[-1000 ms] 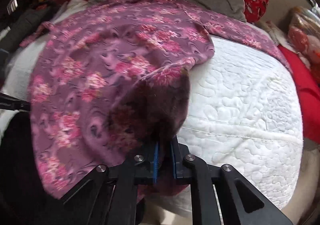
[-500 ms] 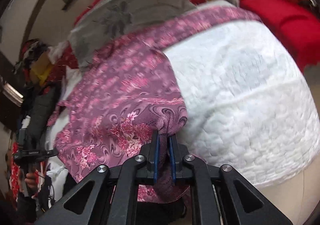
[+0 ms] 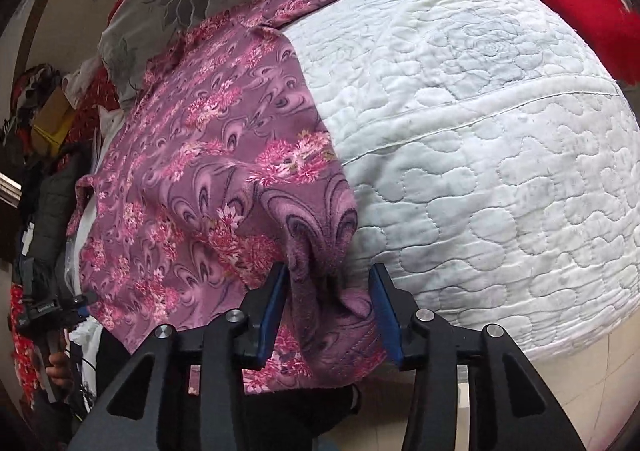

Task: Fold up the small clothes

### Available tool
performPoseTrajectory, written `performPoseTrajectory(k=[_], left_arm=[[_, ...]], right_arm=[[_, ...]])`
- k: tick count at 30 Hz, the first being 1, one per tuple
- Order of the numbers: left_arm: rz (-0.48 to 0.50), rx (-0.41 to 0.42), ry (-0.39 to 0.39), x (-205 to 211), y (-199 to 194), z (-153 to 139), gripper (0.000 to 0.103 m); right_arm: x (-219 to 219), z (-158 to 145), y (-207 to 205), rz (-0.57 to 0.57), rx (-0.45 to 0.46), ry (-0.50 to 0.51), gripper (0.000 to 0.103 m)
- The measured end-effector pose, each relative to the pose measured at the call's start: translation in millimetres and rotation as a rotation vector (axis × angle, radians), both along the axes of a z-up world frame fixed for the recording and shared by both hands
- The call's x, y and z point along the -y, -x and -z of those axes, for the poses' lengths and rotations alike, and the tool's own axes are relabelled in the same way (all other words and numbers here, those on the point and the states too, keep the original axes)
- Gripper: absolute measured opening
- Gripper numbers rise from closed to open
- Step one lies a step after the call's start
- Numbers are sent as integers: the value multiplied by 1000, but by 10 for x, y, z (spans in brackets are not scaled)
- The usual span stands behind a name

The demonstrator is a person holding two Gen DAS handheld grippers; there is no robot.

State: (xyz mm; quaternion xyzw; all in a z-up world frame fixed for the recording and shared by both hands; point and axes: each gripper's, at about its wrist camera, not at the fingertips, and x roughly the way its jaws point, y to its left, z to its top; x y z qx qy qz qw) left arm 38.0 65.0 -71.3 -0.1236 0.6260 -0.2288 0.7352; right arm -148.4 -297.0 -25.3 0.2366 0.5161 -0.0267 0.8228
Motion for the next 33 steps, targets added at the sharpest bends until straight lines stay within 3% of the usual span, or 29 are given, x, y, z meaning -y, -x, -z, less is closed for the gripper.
performPoseTrajectory(k=[1,2,5,9,12,14,18,22,24,26,28,29,32,33], left_arm=[[39,8,2,54,21,-45,4],[51,8,9,54,40,-83,4],[22,22,70,-60,84,-326,4],[-61,43,244,-438,129,-856,4],[-88,53,268,-625,183,-1177,4],[-95,29,239,-692,228,-1230,4],[-111,-34,131,-820,293,-913,4],[-143,-128,97,-884,316,-433,5],[-162,-163,111,-870,269,-265,15],[-181,-184,136,-851,214,-176,50],[-190,-201,166,-777,156,-114,60],[-179,-213,177,-707,110,-68,60],[-154,-248,155,-547,87,28,61],[-146,-229,132,-516,93,2,63]], right_arm=[[-27,-16,-1,-19,14,2,29],[-58,-49,2,-44,27,-15,7],[-178,-316,59,-94,94,-21,8],[-209,-1011,250,-103,276,-152,7],[-203,-1472,409,-99,400,-208,4],[-169,-1592,487,-77,422,-243,4],[-133,-1354,560,-40,346,-249,4],[23,-716,530,67,127,-141,4],[69,-464,521,98,50,-121,4],[107,-371,522,119,39,-146,10],[137,-343,480,129,41,-152,11],[171,-307,455,143,36,-161,15],[229,-179,430,186,16,-151,44],[232,-133,416,193,9,-140,48]])
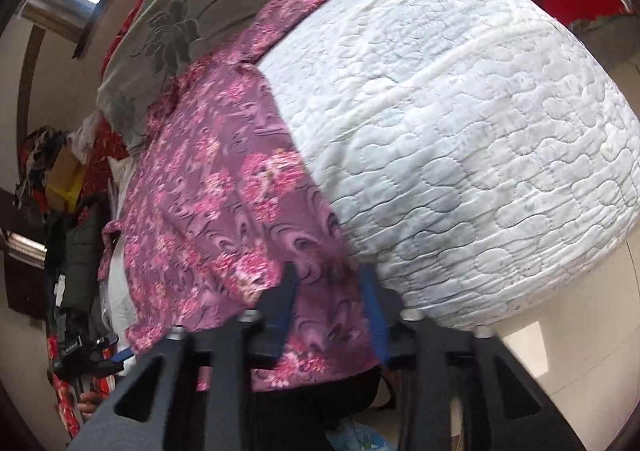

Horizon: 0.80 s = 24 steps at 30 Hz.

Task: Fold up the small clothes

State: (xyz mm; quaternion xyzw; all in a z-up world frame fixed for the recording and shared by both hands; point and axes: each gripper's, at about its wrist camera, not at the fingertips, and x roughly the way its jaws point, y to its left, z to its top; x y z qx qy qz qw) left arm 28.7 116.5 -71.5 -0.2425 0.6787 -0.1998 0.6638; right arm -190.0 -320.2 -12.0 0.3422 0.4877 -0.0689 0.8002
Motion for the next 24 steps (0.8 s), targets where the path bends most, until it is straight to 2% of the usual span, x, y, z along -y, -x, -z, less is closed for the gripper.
performPoseTrajectory(k=[2,4,5,7,8,9,11,14,18,21,24], left_arm=[[41,41,-32,131,24,-93,65],[91,60,-48,264,83,-136,61],[118,67,-71,331,109,-133,39],[197,62,-112,492,164,-90,3],[212,39,-122,526,192,-58,2],[200,29,-125,509,214,-54,2],[172,23,-107,411,239,-144,2],[74,38,-17,64,255,-466,2],[13,81,10,-250,280,-810,2],[14,97,-60,-344,320,-828,2],[10,37,-130,-346,333,-539,3]], right_arm=[[-30,116,-29,-14,-23,0,48],[-96,265,-77,-49,-56,-29,49],[-140,333,-113,-74,-76,-36,49],[-234,386,-159,-111,-91,-4,48],[-274,360,-173,-131,-79,12,39],[-290,329,-175,-151,-53,-12,9],[-294,139,-126,-160,13,-47,7],[-240,-285,11,-166,151,-146,6],[-210,-808,167,-167,281,-195,6],[-192,-883,210,-155,295,-222,6],[-138,-673,237,-129,221,-201,6]])
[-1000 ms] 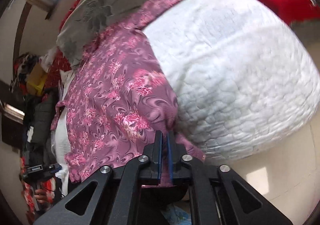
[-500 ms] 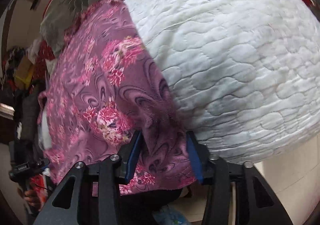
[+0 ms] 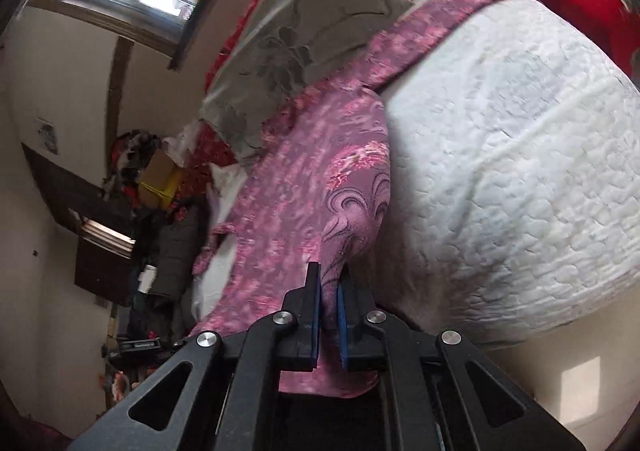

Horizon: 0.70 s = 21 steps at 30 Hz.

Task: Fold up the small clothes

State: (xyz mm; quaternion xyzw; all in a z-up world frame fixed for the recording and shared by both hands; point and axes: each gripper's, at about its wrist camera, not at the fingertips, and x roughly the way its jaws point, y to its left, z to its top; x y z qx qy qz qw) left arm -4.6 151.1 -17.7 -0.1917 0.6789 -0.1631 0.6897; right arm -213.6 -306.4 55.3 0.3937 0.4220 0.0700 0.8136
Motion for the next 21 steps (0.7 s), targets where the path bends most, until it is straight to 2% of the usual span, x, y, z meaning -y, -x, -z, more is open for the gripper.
performPoseTrajectory(k=[4,6,8,10,12,14,18,21], left_arm=[[-16,-102,-80,-9,7,381,4],[-9,-87,-133,-38,-28,354,4],[-15,-24,-140,-64,-110,193,4],[-13,59,-127,-10,-280,-21,10],[-1,124,-117,144,-490,-172,28],[18,193,-129,367,-707,-274,53],[81,265,-149,961,-1202,-298,56],[76,269,-184,1386,-1527,-128,57]], right_arm=[[36,526,-34,27,-196,62,6],[32,640,-56,39,-276,120,8],[59,556,-99,47,-301,207,12],[119,343,-169,74,-247,250,12],[138,105,-348,81,-155,262,13],[95,-86,-605,62,-82,278,18],[-121,-272,-1284,12,34,350,29],[-232,-138,-1767,5,44,371,29]])
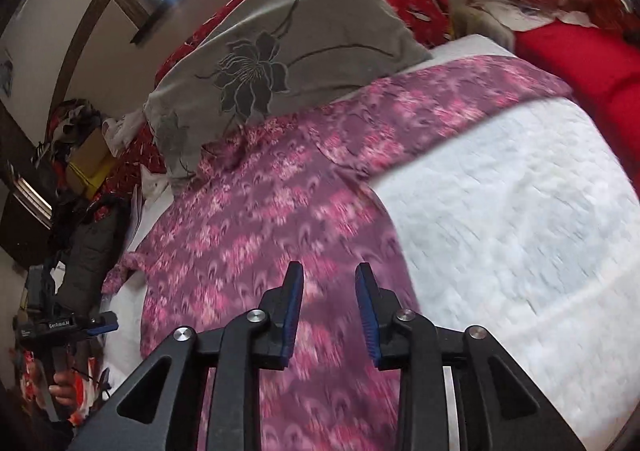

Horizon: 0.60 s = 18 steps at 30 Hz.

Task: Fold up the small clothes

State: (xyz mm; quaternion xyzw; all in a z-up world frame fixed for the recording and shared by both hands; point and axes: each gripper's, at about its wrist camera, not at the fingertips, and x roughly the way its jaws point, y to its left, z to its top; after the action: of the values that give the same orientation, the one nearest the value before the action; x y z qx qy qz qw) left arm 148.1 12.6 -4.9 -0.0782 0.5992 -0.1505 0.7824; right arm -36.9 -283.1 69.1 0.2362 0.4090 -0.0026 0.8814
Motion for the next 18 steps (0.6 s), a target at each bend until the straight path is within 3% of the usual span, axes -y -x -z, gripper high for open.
performPoseTrajectory(k=[2,5,6,8,11,12,14,16,18], left_arm=[[-19,-10,-36,218,-161,166,57],[-45,-42,-136,410,-328,508,57],[-45,-53,-153,427,-340,581,57],[-32,0,-146,457,-309,589,74],[4,7,-149,517,-280,634,84],[11,12,-156,534,-270,644,86],[26,27,-162,567,-247,664,92],[41,36,-174,619,-240,690,96],[62,44,-185,672,-220,715,101]], right_arm=[[-54,224,-212,6,-33,25,29],[-56,660,-450,-46,-182,47,27],[9,660,-458,-50,-153,30,23],[310,542,-465,-4,-100,-45,25],[1232,385,-403,251,-6,-142,32],[1646,384,-356,380,11,-176,39],[2418,453,-232,620,27,-254,44],[2969,553,-136,774,43,-331,44],[3315,688,-125,849,69,-420,48]])
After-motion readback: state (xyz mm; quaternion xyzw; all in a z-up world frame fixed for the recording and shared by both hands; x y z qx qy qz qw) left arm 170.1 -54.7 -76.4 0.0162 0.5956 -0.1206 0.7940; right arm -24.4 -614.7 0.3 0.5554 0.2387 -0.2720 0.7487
